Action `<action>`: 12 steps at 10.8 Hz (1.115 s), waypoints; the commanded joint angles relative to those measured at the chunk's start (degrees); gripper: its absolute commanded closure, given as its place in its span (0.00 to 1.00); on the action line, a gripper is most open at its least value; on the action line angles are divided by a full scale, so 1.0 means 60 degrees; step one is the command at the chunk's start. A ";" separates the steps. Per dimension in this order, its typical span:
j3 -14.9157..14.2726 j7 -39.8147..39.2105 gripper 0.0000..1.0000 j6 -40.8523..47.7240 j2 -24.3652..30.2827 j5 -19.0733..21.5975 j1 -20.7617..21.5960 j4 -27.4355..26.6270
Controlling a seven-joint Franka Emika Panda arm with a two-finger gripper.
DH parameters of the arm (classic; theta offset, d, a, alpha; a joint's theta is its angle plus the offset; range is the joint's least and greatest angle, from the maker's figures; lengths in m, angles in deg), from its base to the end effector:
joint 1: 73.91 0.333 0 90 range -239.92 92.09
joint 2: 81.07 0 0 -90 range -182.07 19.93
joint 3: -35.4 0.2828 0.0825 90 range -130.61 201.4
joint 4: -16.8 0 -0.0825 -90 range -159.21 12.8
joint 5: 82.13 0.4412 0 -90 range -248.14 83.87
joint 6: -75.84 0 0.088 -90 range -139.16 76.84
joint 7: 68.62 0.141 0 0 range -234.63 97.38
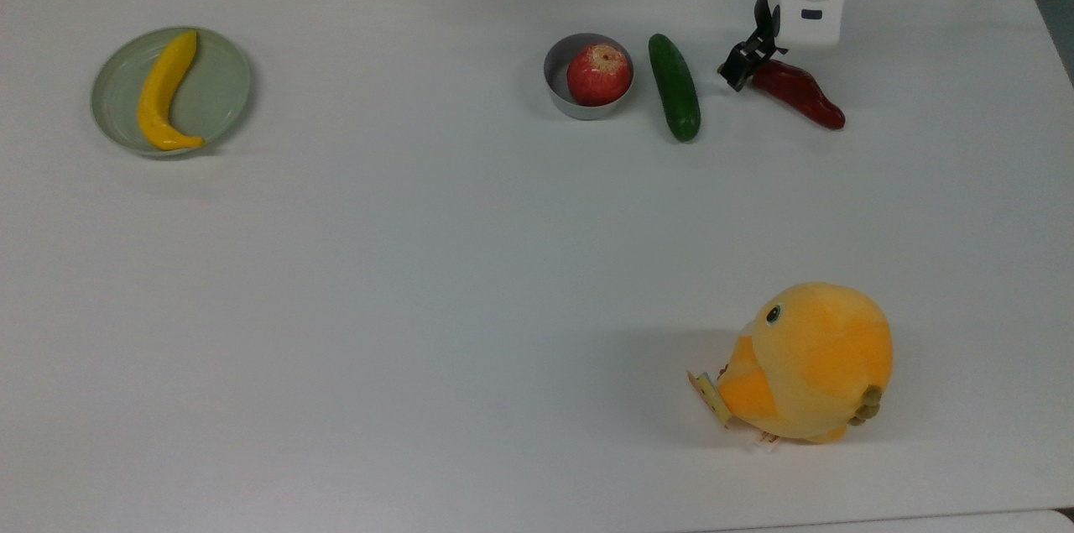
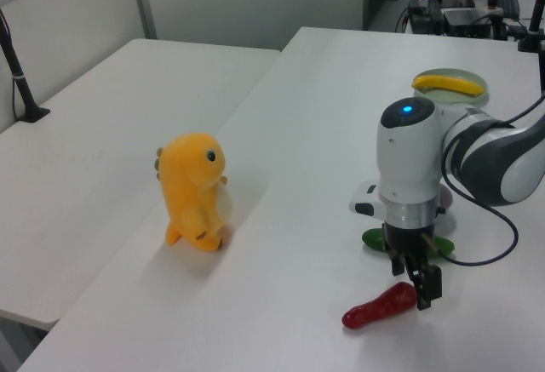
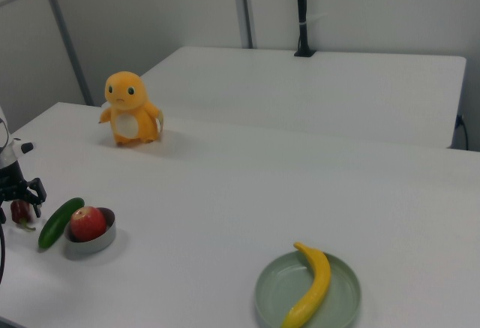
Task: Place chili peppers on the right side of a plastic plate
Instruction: 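Lower the gripper onto the red chili pepper and close on it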
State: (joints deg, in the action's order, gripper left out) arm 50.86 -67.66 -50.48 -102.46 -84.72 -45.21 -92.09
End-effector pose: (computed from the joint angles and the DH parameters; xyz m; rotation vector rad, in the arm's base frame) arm 0.4674 0.4512 0.2056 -2.8778 -1.1607 0.1156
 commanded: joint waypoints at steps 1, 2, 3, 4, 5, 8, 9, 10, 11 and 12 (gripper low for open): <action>0.0031 0.0309 0.46 -0.0247 0.0006 -0.0184 0.0050 -0.0045; 0.0031 0.0309 0.57 -0.0247 0.0006 -0.0184 0.0049 -0.0045; 0.0031 0.0309 0.66 -0.0247 0.0006 -0.0184 0.0049 -0.0045; 0.0031 0.0309 0.73 -0.0247 0.0006 -0.0184 0.0049 -0.0059; 0.0031 0.0309 0.76 -0.0247 0.0006 -0.0184 0.0049 -0.0045; 0.0031 0.0309 0.78 -0.0247 0.0006 -0.0184 0.0049 -0.0045; 0.0031 0.0294 0.84 -0.0247 0.0006 -0.0184 0.0049 -0.0045; 0.0031 0.0294 0.91 -0.0247 0.0020 -0.0184 0.0049 -0.0045; 0.0031 0.0294 0.92 -0.0218 0.0050 -0.0184 0.0049 -0.0059; 0.0045 0.0309 0.92 -0.0145 0.0108 -0.0184 0.0049 -0.0045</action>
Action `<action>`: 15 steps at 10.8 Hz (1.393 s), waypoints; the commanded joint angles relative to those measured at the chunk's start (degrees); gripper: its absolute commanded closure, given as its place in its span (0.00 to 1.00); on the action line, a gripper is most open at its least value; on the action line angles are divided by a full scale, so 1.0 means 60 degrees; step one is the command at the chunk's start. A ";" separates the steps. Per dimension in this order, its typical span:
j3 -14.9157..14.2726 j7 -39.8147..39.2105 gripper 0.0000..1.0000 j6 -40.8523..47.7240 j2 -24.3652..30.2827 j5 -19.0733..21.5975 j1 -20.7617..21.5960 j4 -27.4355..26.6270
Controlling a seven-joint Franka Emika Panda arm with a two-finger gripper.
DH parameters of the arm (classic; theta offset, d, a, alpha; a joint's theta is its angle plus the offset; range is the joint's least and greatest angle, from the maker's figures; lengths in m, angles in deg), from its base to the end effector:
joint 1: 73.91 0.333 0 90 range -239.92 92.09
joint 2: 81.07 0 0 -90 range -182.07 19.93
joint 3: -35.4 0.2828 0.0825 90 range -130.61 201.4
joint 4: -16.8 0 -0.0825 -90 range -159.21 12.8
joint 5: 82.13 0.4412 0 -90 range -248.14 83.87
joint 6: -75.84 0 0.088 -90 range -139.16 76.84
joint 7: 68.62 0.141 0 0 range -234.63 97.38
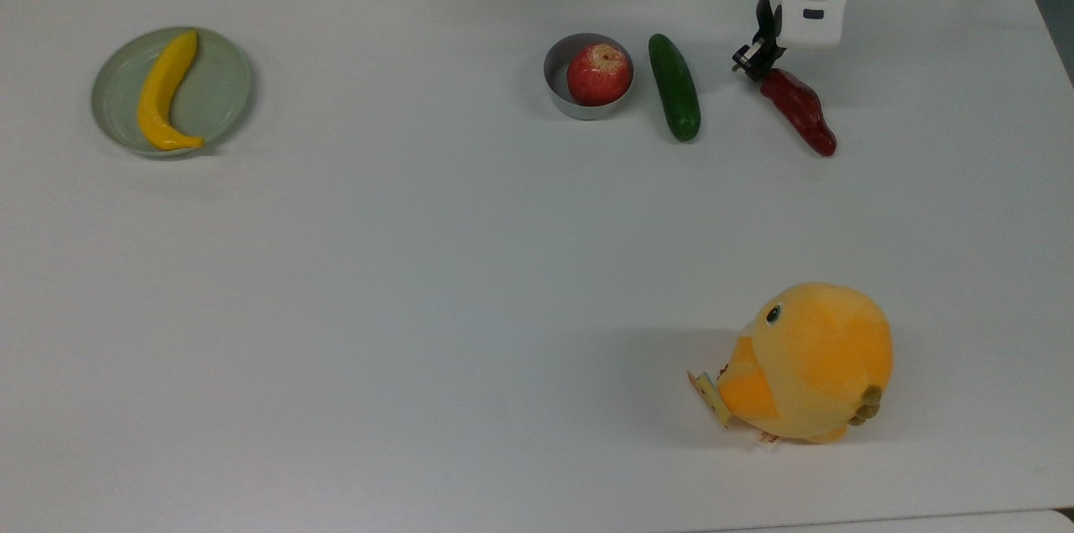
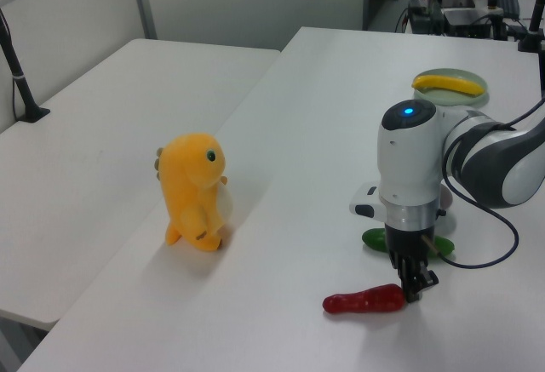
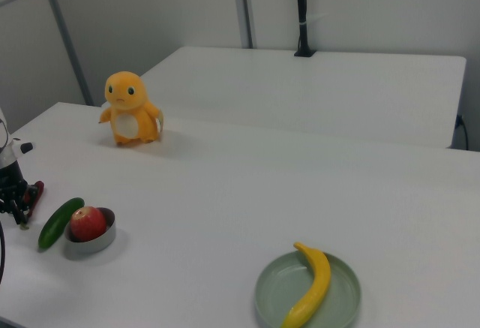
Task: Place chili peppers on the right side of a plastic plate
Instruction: 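Lift the chili pepper and carry it toward the green plate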
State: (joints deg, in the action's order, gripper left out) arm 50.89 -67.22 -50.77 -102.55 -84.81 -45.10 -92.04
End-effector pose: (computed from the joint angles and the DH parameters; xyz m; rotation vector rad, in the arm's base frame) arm 0.4670 0.4529 0.2054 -2.8799 -1.1539 0.1090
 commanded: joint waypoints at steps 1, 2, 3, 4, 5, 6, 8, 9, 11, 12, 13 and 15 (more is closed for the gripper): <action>0.0025 0.0235 0.92 -0.0052 0.0196 -0.0169 0.0017 -0.0054; 0.0039 0.0249 0.92 -0.0037 0.0356 -0.0140 -0.0041 -0.0040; 0.0025 0.0264 0.91 0.0021 0.0459 -0.0110 -0.0099 -0.0011; 0.0024 0.0264 0.92 0.0152 0.0561 -0.0067 -0.0143 0.0033; 0.0024 0.0264 0.91 0.0154 0.0693 -0.0037 -0.0289 0.0077; 0.0024 0.0264 0.92 0.0154 0.0767 -0.0037 -0.0435 0.0136; 0.0024 0.0264 0.92 0.0154 0.0840 -0.0022 -0.0787 0.0370; 0.0024 0.0264 0.92 0.0139 0.0942 -0.0022 -0.1006 0.0371; 0.0010 0.0264 0.92 0.0139 0.1235 -0.0022 -0.1504 0.0472; -0.0019 0.0250 0.92 0.0139 0.1381 -0.0022 -0.1782 0.0473; -0.0078 0.0250 0.92 0.0153 0.1557 -0.0037 -0.2176 0.0488; -0.0544 0.0147 0.92 0.0154 0.1806 -0.0037 -0.2603 0.0502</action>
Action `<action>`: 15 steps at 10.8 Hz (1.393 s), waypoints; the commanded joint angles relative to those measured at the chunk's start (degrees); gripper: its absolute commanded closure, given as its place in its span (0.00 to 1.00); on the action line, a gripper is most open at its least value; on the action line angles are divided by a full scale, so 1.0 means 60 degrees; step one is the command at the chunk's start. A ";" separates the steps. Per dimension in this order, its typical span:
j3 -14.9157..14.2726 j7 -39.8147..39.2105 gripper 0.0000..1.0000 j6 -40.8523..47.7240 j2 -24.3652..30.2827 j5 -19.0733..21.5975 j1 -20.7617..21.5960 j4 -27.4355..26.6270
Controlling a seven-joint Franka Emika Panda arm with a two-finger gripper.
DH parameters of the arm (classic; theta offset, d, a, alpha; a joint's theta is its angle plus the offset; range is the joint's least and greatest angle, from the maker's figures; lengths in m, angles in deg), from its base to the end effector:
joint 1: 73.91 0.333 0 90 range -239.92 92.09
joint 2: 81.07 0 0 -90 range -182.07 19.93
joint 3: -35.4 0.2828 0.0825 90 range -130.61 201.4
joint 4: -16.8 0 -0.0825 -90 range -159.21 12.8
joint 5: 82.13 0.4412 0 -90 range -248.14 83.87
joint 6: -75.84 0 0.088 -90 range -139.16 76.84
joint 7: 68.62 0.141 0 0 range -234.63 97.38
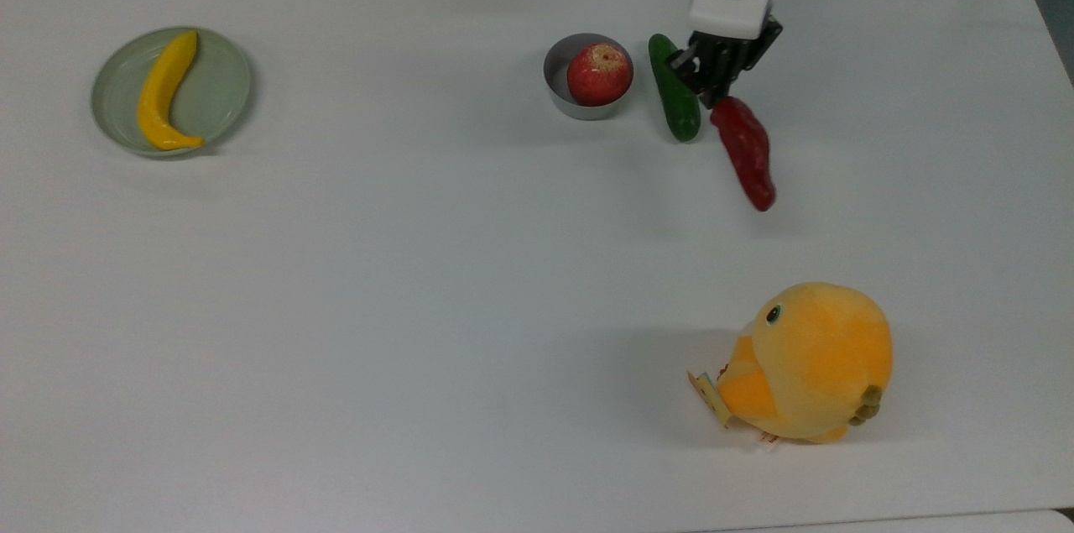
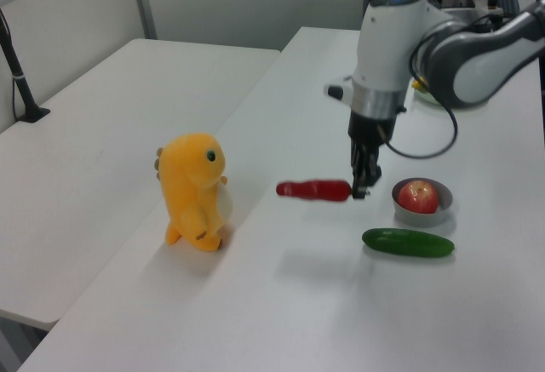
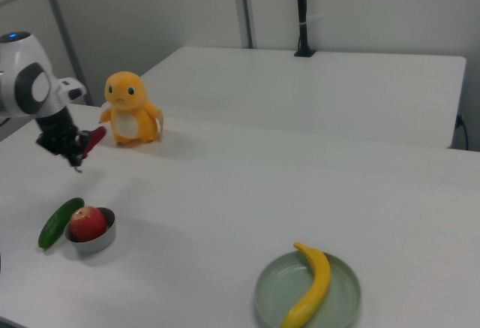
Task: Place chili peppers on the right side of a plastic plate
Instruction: 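Lift the chili pepper and carry it toward the green plate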
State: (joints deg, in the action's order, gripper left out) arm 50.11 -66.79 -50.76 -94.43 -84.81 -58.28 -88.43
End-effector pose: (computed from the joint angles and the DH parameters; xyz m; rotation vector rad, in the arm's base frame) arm 0.5899 0.3371 0.3279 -2.9755 -0.7784 -0.2110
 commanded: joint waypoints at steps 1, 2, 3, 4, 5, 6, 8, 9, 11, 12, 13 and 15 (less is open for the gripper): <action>-0.0750 0.0060 0.92 0.0152 0.0557 -0.0037 -0.0510 -0.0084; -0.1116 0.0031 0.92 0.0137 0.0616 -0.0037 -0.0598 -0.0070; -0.1554 -0.0085 0.92 0.0137 0.0631 -0.0066 -0.0672 0.0090; -0.2066 -0.0434 0.92 0.0108 0.0616 -0.0066 -0.0789 0.0251; -0.2623 -0.0945 0.92 0.0093 0.0602 -0.0023 -0.0920 0.0398; -0.3078 -0.1429 0.92 0.0064 0.0601 0.0007 -0.1096 0.0443; -0.3520 -0.2279 0.92 0.0049 0.0572 0.0022 -0.1709 0.0443; -0.3783 -0.2748 0.92 0.0064 0.0572 0.0022 -0.1988 0.0443; -0.4484 -0.4005 0.92 0.0064 0.0543 0.0356 -0.2501 0.0443; -0.4996 -0.4955 0.92 0.0078 0.0528 0.0750 -0.2692 0.0429; -0.5625 -0.5936 0.92 0.0136 0.0543 0.1160 -0.2766 0.0385; -0.6695 -0.7389 0.92 0.0137 0.0470 0.1427 -0.2941 0.0137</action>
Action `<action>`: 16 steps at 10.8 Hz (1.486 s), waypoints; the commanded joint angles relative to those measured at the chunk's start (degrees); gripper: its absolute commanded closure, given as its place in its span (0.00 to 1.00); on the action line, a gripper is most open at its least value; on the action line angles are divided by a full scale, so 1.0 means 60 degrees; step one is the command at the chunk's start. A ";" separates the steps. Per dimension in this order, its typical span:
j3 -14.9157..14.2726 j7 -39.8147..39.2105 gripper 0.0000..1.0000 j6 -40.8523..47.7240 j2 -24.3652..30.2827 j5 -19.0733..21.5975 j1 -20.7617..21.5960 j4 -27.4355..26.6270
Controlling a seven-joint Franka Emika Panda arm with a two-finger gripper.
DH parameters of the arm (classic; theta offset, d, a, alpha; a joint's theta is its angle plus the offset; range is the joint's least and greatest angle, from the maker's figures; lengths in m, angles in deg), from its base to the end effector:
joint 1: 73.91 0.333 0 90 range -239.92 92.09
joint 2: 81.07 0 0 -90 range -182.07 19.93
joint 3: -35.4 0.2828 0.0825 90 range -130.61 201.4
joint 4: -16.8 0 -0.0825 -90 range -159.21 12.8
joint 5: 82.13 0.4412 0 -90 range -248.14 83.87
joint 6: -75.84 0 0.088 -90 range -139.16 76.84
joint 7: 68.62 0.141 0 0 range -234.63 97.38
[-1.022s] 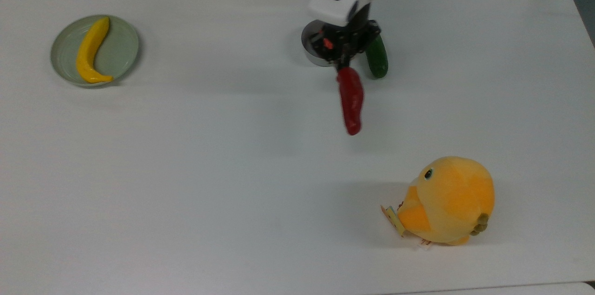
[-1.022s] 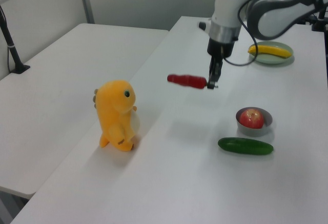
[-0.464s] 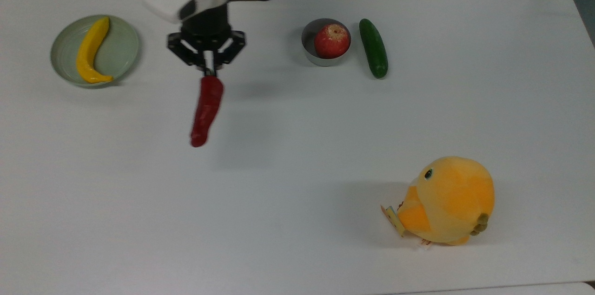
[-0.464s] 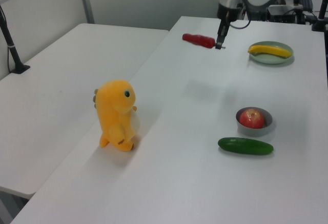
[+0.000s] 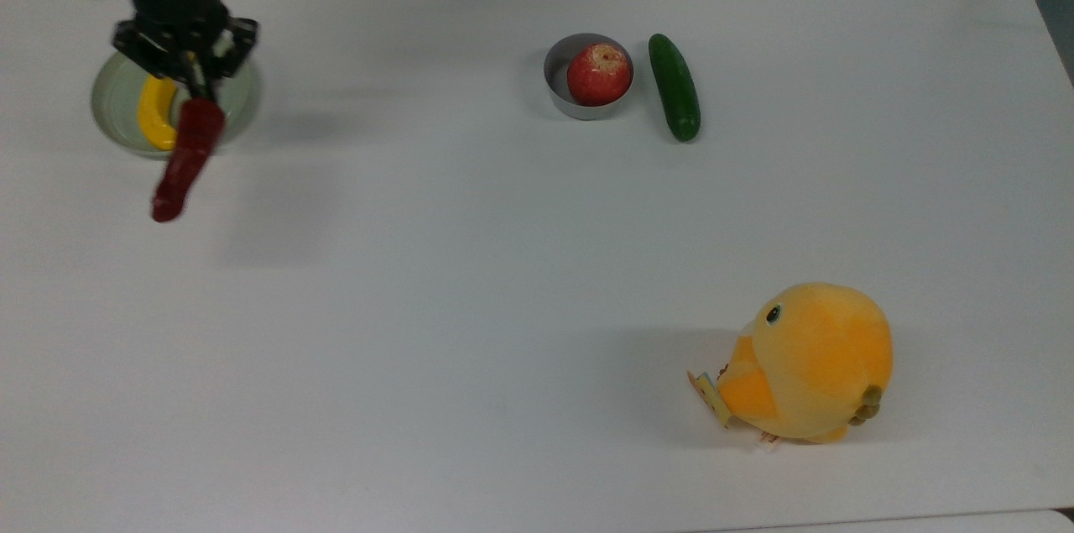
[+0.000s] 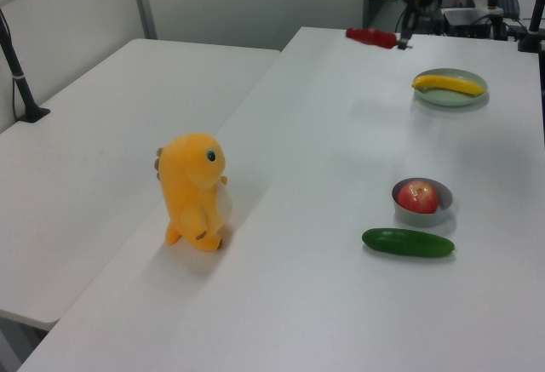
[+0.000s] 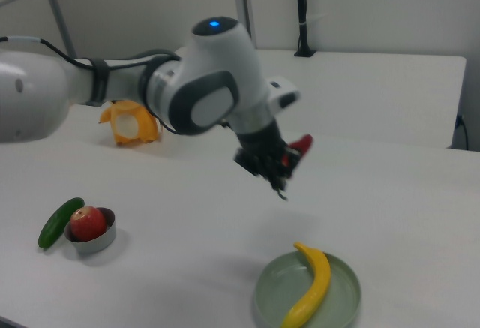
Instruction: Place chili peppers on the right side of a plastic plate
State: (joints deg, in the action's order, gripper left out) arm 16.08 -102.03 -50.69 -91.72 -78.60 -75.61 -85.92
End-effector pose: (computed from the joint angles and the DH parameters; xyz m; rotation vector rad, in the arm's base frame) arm 0.6464 -0.2369 0.3860 2.9943 0.2979 0.3190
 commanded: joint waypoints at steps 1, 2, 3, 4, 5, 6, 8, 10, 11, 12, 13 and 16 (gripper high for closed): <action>-0.1406 -0.2392 0.92 0.0126 -0.0098 0.0435 -0.0287 -0.0327; -0.1627 -0.3257 0.92 0.0111 -0.0186 0.0653 -0.0565 -0.0342; -0.1745 -0.3918 0.92 0.0097 -0.0317 0.0989 -0.0857 -0.0327; -0.1805 -0.4389 0.92 0.0009 -0.0580 0.1152 -0.1179 -0.0313; -0.1820 -0.4901 0.92 -0.0064 -0.0945 0.1197 -0.1589 -0.0240; -0.1805 -0.5327 0.92 -0.0471 -0.1181 0.1299 -0.2013 -0.0239; -0.1805 -0.6220 0.92 -0.0870 -0.1664 0.1708 -0.2367 -0.0239; -0.1805 -0.6604 0.92 -0.1089 -0.1943 0.1798 -0.2661 -0.0239; -0.1791 -0.6605 0.91 -0.1366 -0.2119 0.1798 -0.2677 -0.0254; -0.1776 -0.6605 0.91 -0.1600 -0.2207 0.1798 -0.2677 -0.0268; -0.1776 -0.6620 0.91 -0.1617 -0.2237 0.1798 -0.2677 -0.0269; -0.1776 -0.6605 0.89 -0.1661 -0.2369 0.1813 -0.2677 -0.0254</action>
State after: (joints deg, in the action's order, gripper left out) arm 5.49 -140.08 -59.49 -105.41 -69.19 -91.75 -87.82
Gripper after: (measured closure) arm 0.872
